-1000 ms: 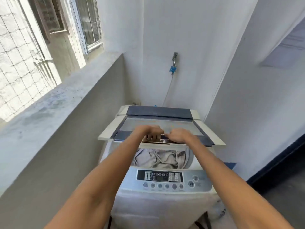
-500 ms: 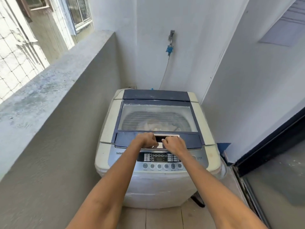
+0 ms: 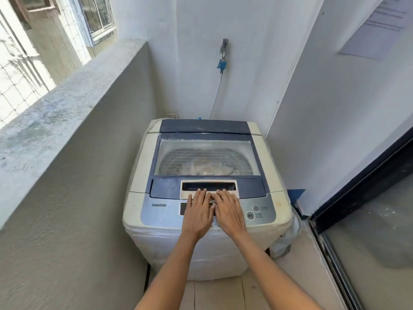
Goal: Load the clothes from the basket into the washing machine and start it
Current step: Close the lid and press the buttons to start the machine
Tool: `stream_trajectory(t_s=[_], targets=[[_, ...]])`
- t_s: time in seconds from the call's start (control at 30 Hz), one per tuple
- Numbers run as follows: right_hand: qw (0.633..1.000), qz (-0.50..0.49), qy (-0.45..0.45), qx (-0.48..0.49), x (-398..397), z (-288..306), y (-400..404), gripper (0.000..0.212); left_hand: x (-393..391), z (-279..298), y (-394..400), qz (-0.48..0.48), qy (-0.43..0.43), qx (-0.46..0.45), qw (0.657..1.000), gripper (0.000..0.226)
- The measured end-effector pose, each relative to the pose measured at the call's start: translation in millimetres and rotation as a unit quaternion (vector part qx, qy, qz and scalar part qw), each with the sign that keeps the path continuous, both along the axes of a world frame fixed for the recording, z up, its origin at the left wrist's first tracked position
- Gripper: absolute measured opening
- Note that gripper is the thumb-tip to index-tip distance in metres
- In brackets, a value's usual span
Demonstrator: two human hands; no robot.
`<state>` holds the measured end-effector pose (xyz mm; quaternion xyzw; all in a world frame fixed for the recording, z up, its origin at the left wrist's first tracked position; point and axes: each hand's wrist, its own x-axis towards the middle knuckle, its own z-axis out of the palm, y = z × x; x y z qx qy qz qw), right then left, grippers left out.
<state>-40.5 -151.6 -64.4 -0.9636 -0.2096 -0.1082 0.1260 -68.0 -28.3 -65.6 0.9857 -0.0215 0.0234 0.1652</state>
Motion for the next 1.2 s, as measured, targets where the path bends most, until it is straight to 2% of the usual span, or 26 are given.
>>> stream_trajectory(t_s=[0.1, 0.2, 0.27, 0.33, 0.37, 0.5, 0.6, 0.8, 1.0, 1.2], targets=[[0.999, -0.014, 0.023, 0.019, -7, -9, -5, 0.043, -4, -3, -5, 0.008, 0.023, 0.017, 1.000, 0.087], [0.999, -0.033, 0.013, 0.029, -13, -8, -13, 0.043, -7, -4, -6, 0.004, 0.013, 0.022, 1.000, 0.099], [0.996, -0.069, 0.005, 0.056, -23, -8, -27, 0.041, -15, -8, -11, 0.011, -0.020, 0.031, 0.999, 0.085], [0.995, -0.089, 0.002, 0.051, -34, -13, -48, 0.042, -27, -17, -20, 0.012, -0.031, 0.026, 0.999, 0.061], [0.995, -0.095, 0.001, 0.040, -39, -18, -61, 0.042, -32, -21, -27, 0.006, -0.039, 0.019, 0.999, 0.056], [0.987, -0.154, 0.006, 0.040, -46, -29, -108, 0.047, -46, -35, -55, -0.013, -0.070, 0.019, 0.997, 0.060], [0.991, -0.134, -0.022, 0.016, -42, -24, -124, 0.053, -47, -40, -69, 0.000, -0.070, 0.028, 0.997, 0.060], [0.994, -0.097, -0.057, 0.009, -34, -16, -126, 0.037, -47, -48, -73, 0.008, -0.052, 0.056, 0.997, 0.062], [0.993, -0.088, -0.077, -0.021, -33, -19, -128, 0.040, -47, -50, -75, 0.025, -0.052, 0.053, 0.997, 0.062], [0.990, -0.120, -0.068, -0.022, -28, -8, -119, 0.032, -47, -51, -75, 0.028, -0.068, 0.052, 0.996, 0.061]])
